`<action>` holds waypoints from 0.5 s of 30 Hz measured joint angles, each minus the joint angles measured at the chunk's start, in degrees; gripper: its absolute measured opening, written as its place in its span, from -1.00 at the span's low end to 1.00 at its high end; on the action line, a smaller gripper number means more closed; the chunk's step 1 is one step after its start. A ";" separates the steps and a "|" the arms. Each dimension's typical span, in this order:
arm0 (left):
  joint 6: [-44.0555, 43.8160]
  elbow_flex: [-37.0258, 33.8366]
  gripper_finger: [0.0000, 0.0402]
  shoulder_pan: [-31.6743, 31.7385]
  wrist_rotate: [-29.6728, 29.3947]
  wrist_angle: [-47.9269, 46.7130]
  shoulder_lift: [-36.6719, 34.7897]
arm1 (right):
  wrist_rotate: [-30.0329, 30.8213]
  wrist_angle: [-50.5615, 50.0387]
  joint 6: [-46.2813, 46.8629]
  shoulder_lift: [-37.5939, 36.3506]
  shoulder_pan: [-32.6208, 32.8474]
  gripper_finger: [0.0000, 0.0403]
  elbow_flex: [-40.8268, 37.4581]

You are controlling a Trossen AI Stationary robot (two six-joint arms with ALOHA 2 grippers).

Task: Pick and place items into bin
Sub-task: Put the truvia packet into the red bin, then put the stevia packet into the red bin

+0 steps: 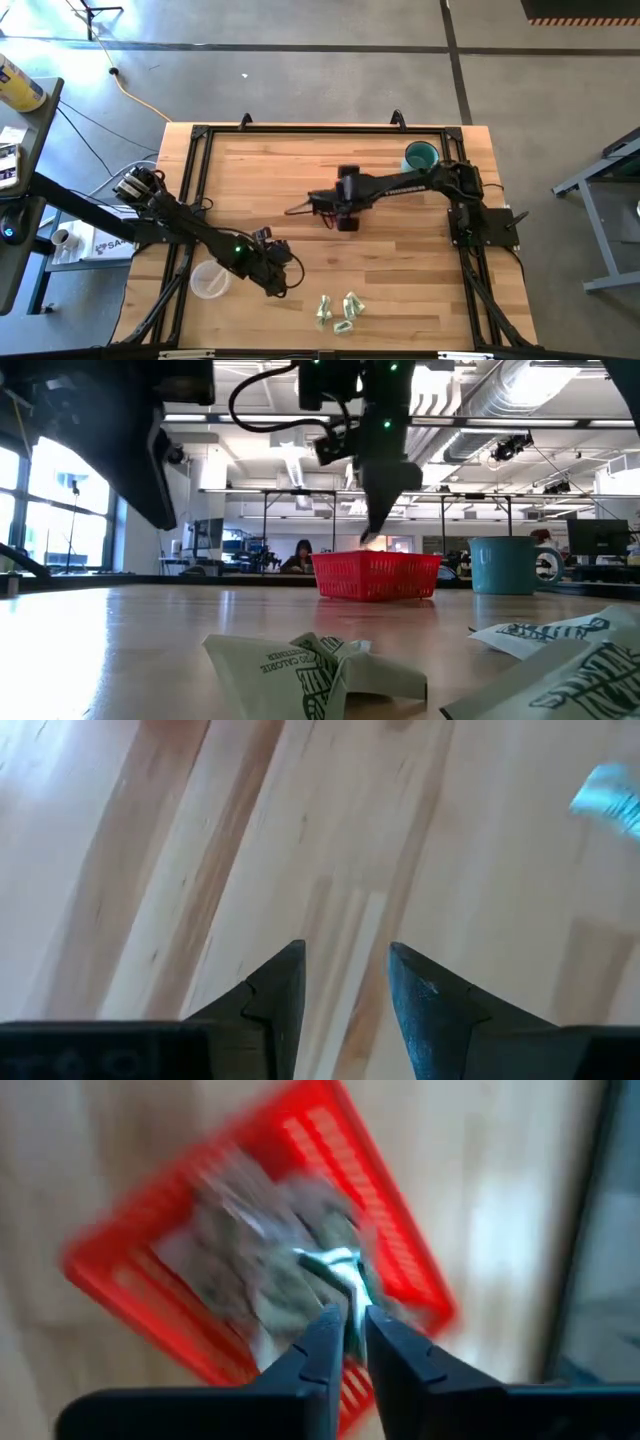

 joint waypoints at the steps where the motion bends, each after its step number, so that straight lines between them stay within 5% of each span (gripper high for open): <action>1: 0.39 0.01 -0.11 0.47 0.36 1.21 0.17 | -2.38 2.21 -1.94 0.00 -1.08 -0.77 -0.45; 4: 0.69 0.00 -0.11 3.01 6.94 4.40 0.55 | -7.70 4.61 -2.61 0.00 -3.82 -0.56 -0.42; 8: 1.12 -0.03 -0.11 6.10 14.06 9.61 1.91 | -6.97 -0.36 -0.05 -1.09 -4.37 -0.13 -0.37; 15: -7.47 0.28 -0.11 10.14 20.74 19.96 4.30 | -3.89 -7.45 7.46 -7.90 3.52 0.63 -0.52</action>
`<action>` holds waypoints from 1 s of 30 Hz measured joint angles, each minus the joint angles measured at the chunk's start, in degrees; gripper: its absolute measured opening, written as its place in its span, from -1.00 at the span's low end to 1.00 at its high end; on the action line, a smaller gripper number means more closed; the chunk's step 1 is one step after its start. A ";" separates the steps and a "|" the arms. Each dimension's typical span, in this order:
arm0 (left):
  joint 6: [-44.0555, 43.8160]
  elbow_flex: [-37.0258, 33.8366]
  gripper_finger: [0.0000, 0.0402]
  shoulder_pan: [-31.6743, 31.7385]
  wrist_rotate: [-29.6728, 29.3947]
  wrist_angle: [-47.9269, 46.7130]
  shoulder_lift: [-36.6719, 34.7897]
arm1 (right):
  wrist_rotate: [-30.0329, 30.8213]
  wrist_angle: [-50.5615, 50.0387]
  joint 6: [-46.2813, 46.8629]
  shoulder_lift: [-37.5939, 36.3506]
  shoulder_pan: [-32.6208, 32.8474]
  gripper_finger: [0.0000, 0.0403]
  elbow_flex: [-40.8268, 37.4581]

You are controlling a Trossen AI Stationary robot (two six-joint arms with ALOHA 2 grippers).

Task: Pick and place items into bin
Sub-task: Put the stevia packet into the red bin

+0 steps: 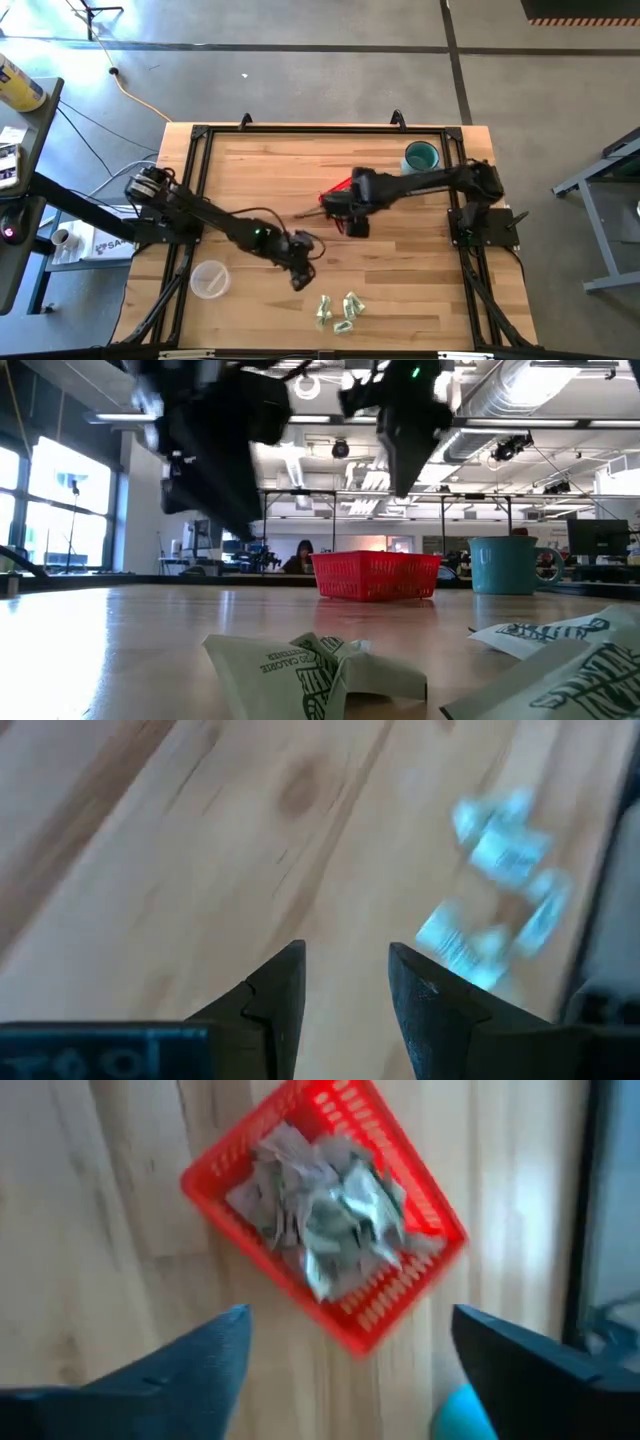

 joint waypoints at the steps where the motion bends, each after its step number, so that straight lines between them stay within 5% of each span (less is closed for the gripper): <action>1: -2.33 0.01 -0.11 0.22 0.38 1.72 0.31 | 0.82 -1.24 3.25 -0.79 1.45 0.71 0.06; 8: -12.99 3.06 -0.11 -2.31 -0.24 10.57 5.11 | 4.41 -10.14 27.09 -2.62 12.35 0.88 0.04; 16: -20.14 16.12 -0.11 -6.94 -3.93 -0.43 13.96 | 5.35 -13.65 36.23 -2.24 19.59 0.87 -1.57; 24: -26.36 31.80 -0.11 -8.44 -5.51 -15.81 24.70 | 2.44 -12.60 44.51 -3.51 24.58 0.86 -11.31; 30: -28.58 35.02 -0.11 -8.34 -3.29 -20.25 28.38 | 1.64 -9.30 50.11 -4.69 29.64 0.87 -16.72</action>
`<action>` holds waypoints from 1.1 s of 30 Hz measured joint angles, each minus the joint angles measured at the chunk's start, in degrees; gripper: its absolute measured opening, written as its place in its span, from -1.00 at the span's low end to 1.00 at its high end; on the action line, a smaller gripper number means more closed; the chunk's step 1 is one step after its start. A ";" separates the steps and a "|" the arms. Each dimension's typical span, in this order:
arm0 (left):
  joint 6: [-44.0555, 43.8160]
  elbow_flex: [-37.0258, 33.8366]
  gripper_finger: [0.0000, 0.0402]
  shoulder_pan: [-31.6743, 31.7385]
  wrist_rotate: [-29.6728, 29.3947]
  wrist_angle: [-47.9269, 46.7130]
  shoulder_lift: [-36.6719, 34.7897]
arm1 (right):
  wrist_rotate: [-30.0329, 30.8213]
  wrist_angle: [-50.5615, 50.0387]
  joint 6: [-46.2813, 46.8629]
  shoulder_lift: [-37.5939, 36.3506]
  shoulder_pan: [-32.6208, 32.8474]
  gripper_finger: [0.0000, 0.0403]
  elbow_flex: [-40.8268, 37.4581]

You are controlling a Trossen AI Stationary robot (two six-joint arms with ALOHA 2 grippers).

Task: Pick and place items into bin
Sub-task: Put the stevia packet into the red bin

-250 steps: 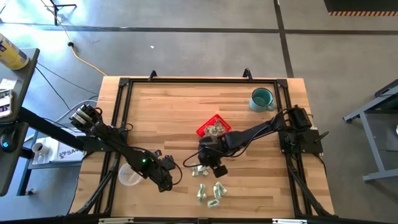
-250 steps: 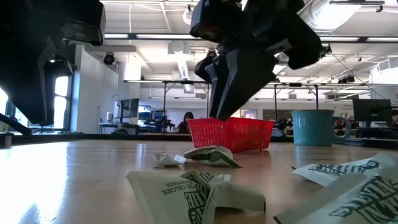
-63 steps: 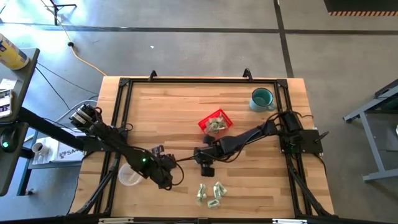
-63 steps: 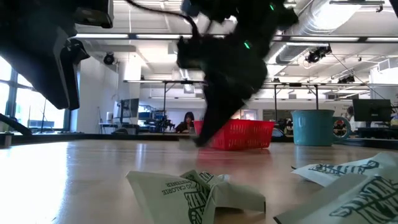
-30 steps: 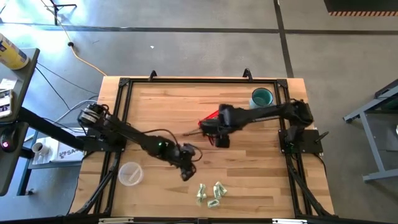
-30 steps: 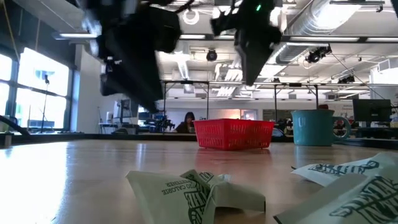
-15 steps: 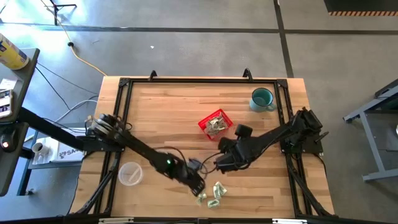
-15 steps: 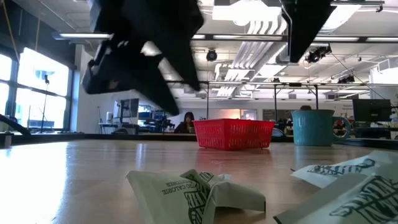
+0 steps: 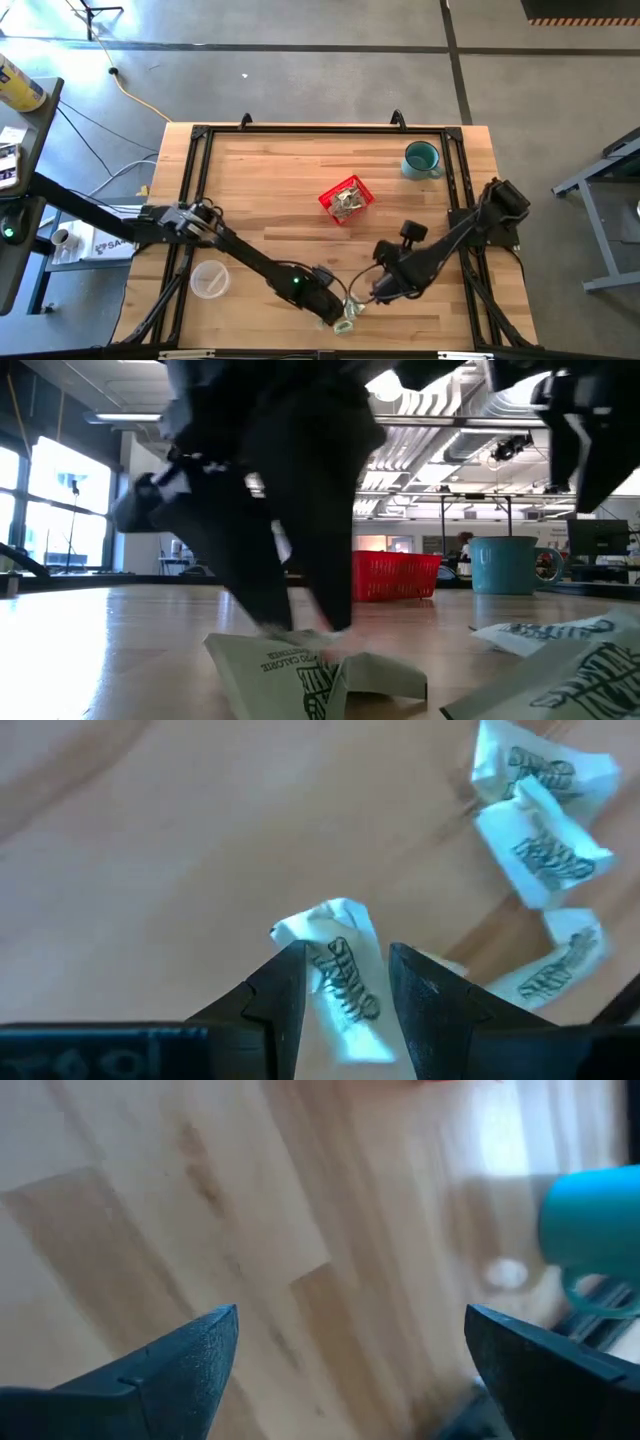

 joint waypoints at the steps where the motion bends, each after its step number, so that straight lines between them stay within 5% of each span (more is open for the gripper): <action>1: -0.13 -0.03 -0.11 0.03 0.25 0.28 0.56 | -0.09 0.45 1.18 -0.22 1.04 0.88 -0.38; 8: 3.29 0.46 -0.21 -0.02 -0.60 -3.89 2.33 | -0.03 0.84 6.60 -0.45 4.54 0.88 -1.01; 15: 12.79 0.19 -0.87 1.47 -8.80 -16.29 1.97 | 0.85 -0.01 9.90 -0.49 5.53 0.87 -0.97; 25: 29.63 -0.14 -0.86 11.88 -15.46 -19.13 -9.31 | 1.28 -2.37 19.85 -0.88 9.79 0.79 -0.95; 33: 52.50 -0.14 -0.84 24.96 -13.90 -3.68 -12.53 | -0.85 -2.72 22.91 -0.90 11.36 0.78 -0.95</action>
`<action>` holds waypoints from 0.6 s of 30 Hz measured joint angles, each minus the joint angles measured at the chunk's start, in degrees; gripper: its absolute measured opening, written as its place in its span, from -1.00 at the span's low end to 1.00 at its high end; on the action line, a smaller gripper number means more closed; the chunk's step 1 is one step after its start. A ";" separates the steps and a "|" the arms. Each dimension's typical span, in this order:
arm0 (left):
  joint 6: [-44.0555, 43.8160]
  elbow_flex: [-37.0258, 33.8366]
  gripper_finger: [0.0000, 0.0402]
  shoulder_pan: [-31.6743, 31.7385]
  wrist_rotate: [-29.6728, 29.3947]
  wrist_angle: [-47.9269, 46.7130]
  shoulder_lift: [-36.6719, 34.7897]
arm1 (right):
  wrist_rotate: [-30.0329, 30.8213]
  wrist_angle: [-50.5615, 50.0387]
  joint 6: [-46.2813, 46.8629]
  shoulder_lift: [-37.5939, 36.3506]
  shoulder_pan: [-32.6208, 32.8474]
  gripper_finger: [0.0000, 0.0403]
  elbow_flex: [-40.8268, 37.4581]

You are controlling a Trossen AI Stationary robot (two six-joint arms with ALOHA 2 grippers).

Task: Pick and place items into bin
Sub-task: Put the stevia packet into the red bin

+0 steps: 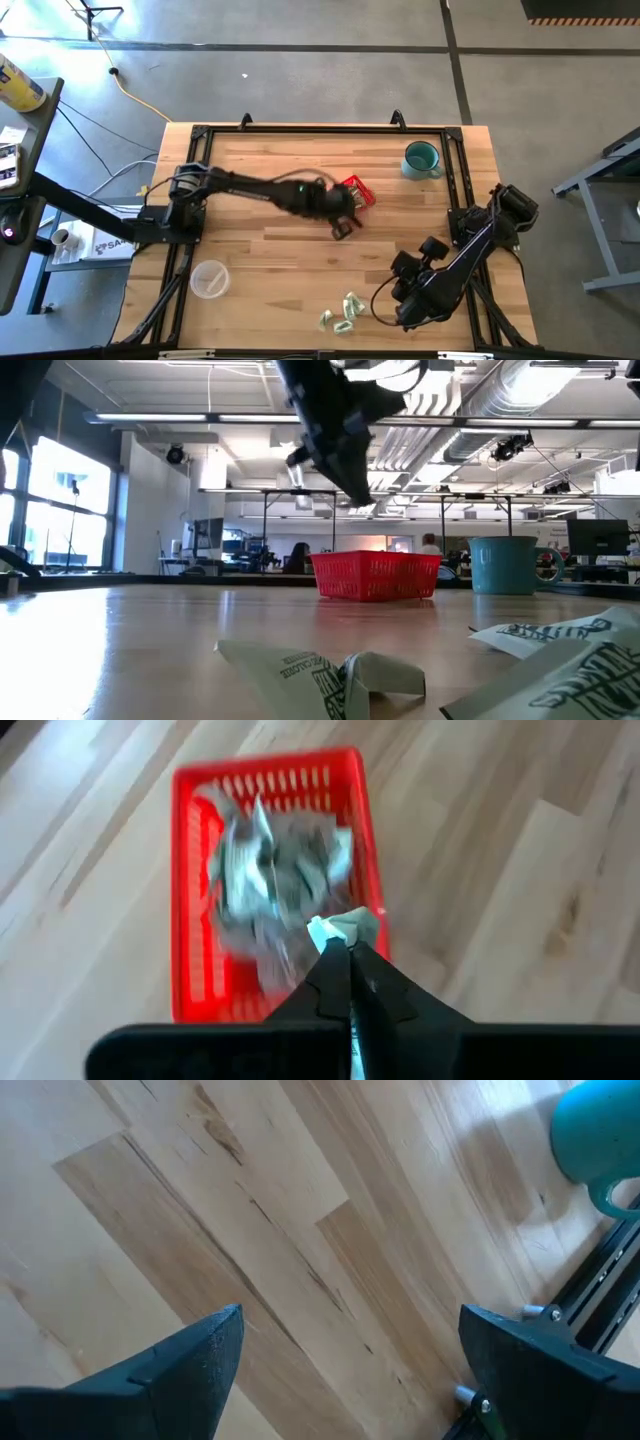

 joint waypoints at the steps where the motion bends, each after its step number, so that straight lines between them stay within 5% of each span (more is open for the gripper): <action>1: 2.45 -0.04 -0.81 1.50 1.61 1.82 0.45 | -0.30 0.04 0.14 0.00 0.00 0.78 0.00; 10: 7.56 -0.06 -0.25 7.16 6.09 8.32 2.08 | -1.01 5.46 -4.03 0.00 0.02 0.79 0.00; 18: 3.64 0.01 0.13 -1.01 9.15 -7.28 -2.37 | -0.40 28.69 -38.84 0.00 -0.83 0.79 -0.06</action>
